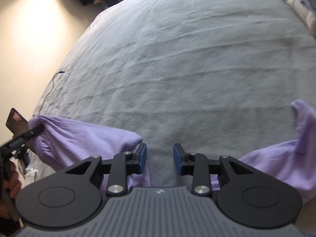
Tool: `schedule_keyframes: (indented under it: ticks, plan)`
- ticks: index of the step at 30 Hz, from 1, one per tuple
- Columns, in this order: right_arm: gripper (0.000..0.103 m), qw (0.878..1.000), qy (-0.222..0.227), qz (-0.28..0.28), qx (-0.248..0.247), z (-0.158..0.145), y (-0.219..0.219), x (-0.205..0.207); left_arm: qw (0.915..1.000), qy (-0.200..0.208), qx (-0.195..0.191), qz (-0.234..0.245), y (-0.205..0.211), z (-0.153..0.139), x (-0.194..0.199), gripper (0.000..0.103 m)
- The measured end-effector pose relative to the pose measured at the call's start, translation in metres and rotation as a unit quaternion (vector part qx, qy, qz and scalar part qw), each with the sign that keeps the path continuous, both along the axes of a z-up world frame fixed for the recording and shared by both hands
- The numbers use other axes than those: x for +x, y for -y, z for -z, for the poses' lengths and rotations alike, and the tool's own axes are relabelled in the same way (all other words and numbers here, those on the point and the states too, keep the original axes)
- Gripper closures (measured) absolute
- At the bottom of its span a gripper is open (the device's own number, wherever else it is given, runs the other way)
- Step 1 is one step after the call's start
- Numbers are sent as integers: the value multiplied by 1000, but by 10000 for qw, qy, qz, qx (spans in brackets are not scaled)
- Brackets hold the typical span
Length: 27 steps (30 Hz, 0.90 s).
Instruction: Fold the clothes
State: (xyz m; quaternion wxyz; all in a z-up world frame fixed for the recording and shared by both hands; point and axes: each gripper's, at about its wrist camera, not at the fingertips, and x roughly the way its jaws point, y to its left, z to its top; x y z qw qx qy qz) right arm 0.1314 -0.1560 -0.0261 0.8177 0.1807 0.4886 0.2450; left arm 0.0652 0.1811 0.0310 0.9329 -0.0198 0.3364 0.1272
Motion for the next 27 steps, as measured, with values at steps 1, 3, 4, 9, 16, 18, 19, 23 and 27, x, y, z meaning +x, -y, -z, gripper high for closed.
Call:
schedule_keyframes:
  ticks: [1, 3, 4, 9, 16, 18, 19, 23, 27]
  plan:
    - [68, 10000, -35, -48, 75, 0, -3, 0, 10000, -76, -3, -55, -2, 4, 1, 97]
    - [65, 9997, -102, -126, 183, 0, -10, 0, 9997, -210, -88, -127, -7, 12, 5, 97]
    - [64, 9996, -116, -155, 196, 0, -14, 1, 9995, -258, -138, -128, -8, 16, 6, 97]
    - [72, 9998, 30, -112, -175, 2, -38, 3, 9993, -343, -144, -83, -5, 23, 9, 97]
    - [97, 9919, 768, 353, -948, -17, -40, -3, 9991, -223, -326, -156, -13, 23, 13, 97]
    - [97, 9866, 1023, 553, -1140, -26, -33, -4, 9991, -144, -371, -177, -13, 20, 13, 97]
    - [97, 9836, 1147, 658, -1230, -30, -29, -4, 9991, -88, -375, -197, -13, 18, 13, 97]
    - [97, 9650, 1695, 1179, -1614, -49, -11, -6, 9986, 201, -390, -279, -10, 3, 11, 97]
    - [97, 9442, 2164, 1591, -1905, -65, 6, -9, 9989, 273, -335, -188, 3, -6, 20, 97]
